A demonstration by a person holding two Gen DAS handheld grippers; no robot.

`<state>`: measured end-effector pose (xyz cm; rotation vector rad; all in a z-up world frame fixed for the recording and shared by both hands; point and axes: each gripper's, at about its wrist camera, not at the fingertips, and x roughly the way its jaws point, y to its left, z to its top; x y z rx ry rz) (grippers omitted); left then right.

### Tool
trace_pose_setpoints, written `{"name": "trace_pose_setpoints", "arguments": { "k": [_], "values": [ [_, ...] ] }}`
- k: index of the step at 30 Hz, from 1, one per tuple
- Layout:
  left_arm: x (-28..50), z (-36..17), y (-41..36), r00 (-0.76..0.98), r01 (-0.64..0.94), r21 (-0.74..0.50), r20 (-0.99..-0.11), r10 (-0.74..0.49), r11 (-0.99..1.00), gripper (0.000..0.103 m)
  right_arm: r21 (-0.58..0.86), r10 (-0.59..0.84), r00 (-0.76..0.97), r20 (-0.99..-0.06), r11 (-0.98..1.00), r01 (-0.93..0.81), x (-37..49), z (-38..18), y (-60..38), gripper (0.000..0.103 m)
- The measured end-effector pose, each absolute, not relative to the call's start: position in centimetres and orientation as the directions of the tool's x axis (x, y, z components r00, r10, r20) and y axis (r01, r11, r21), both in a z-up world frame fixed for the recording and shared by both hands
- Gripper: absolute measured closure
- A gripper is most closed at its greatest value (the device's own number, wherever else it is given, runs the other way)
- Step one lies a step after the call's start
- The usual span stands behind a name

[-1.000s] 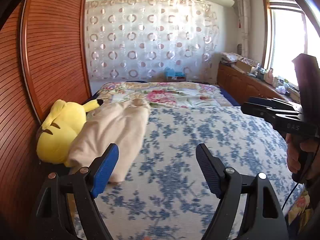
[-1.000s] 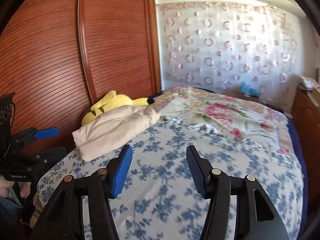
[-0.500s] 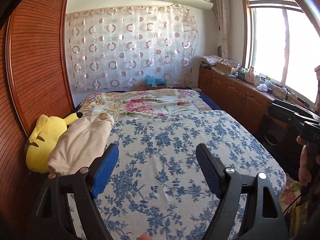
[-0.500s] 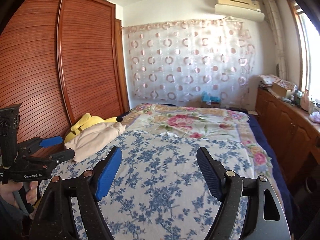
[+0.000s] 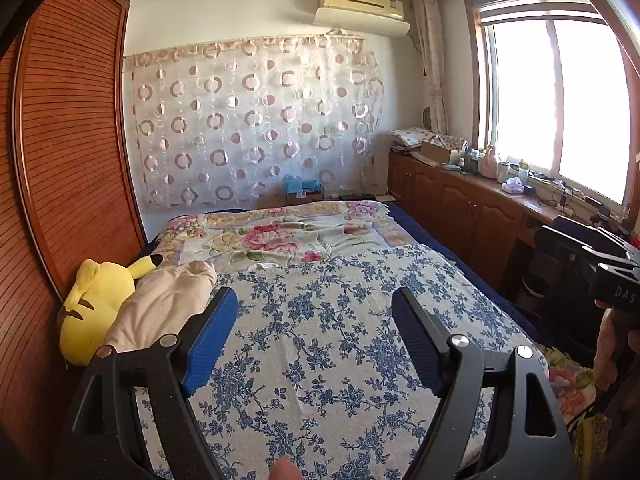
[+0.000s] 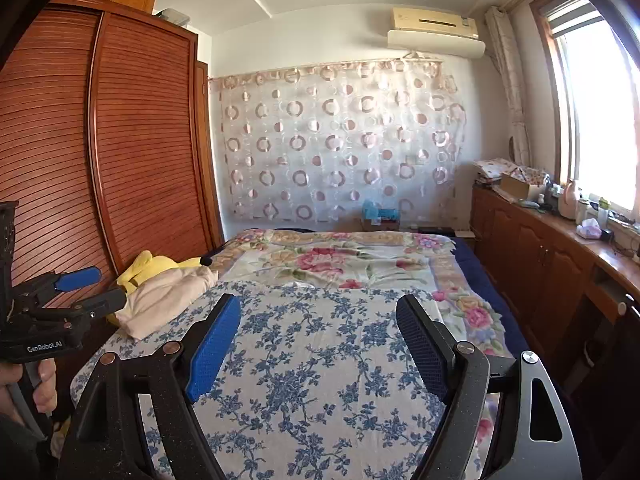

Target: Fold small clothes

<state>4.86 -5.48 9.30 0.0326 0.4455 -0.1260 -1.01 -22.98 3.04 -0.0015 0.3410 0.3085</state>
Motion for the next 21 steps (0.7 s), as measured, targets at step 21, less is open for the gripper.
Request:
{"name": "trace_pose_setpoints", "arguments": {
  "k": [21],
  "values": [
    [3.5, 9.7, -5.1, 0.907, 0.069, -0.010, -0.415, -0.067, 0.998, 0.023, 0.054, 0.286, 0.903, -0.322, 0.957, -0.284, -1.8, 3.5, -22.3, 0.021]
  ]
}}
